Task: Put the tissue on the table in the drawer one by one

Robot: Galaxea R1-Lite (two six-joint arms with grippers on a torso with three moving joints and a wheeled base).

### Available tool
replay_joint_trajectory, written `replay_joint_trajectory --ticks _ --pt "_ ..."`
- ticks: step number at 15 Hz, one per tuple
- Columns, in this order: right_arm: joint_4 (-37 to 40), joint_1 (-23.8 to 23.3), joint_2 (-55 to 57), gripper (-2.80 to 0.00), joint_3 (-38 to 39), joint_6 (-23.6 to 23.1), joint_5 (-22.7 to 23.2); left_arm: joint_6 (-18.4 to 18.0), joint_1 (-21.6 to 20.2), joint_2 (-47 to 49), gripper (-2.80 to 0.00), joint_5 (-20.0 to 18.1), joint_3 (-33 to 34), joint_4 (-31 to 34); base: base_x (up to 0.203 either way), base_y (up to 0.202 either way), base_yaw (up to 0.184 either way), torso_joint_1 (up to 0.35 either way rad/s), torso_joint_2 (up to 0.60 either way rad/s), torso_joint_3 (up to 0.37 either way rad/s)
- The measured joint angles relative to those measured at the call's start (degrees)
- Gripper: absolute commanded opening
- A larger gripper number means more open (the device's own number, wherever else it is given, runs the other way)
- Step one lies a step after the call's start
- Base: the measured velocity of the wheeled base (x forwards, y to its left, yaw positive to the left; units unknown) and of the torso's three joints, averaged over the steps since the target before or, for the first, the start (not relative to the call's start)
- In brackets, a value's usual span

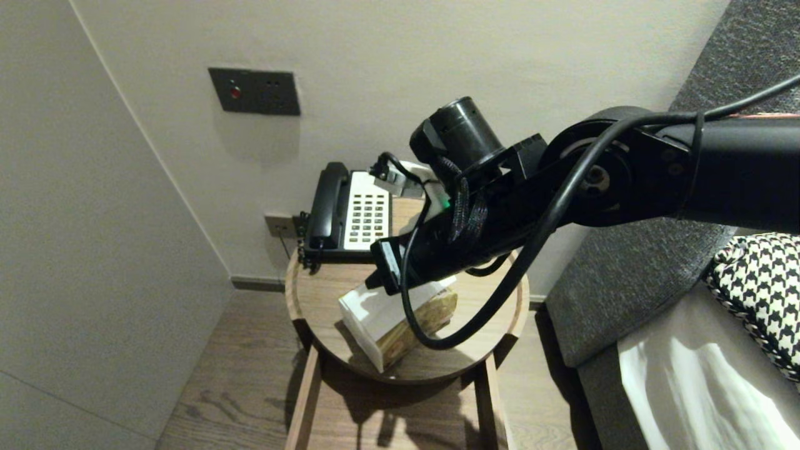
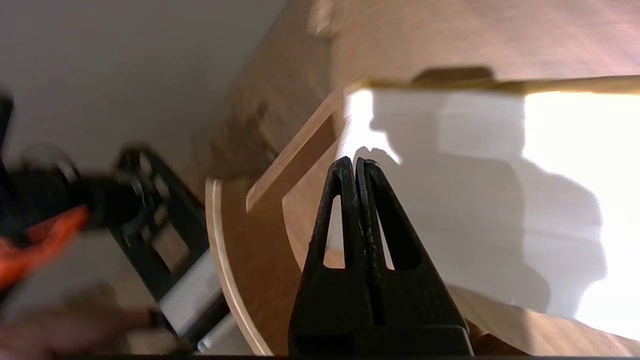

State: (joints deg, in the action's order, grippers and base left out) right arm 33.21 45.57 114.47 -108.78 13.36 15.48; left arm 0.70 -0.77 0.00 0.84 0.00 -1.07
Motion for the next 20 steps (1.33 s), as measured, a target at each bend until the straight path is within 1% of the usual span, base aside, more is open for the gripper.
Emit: replay_joint_trajectory --ticks 4,8,12,14,15,18,20 --pt "1.43 3.25 0.97 -2.8 -0.05 -5.21 0.0 -0.02 0.0 0.0 -2.8 0.01 0.0 0.0 0.0 0.0 0.0 0.0 0.0 0.0" --pt "1.05 4.88 3.97 -2.8 -0.56 -8.61 -0.2 -0.04 0.0 0.0 -2.8 0.01 0.0 -0.02 0.0 0.0 0.0 0.0 0.0 0.0" --pt "0.47 5.31 6.2 -2.8 -0.79 -10.72 -0.65 -0.04 0.0 0.0 -2.8 0.0 0.0 0.0 0.0 0.0 0.0 0.0 0.0 0.0" --pt "-0.59 5.01 6.93 -2.8 -0.9 -10.78 -0.85 -0.04 0.0 0.0 -2.8 0.01 0.0 -0.02 0.0 0.0 0.0 0.0 0.0 0.0" --pt "-1.6 4.89 7.2 -2.8 -0.9 -10.83 -1.57 -0.03 0.0 0.0 -2.8 0.01 0.0 0.0 0.0 0.0 0.0 0.0 0.0 0.0" --pt "-5.48 4.64 8.14 -2.8 -1.06 -11.42 -5.93 -0.02 0.0 0.0 -2.8 0.03 0.0 0.02 0.0 0.0 0.0 0.0 0.0 0.0" --pt "-5.46 4.53 8.27 -2.8 -1.06 -11.89 -6.28 -0.02 0.0 0.0 -2.8 0.03 0.0 0.0 0.0 0.0 0.0 0.0 0.0 0.0"
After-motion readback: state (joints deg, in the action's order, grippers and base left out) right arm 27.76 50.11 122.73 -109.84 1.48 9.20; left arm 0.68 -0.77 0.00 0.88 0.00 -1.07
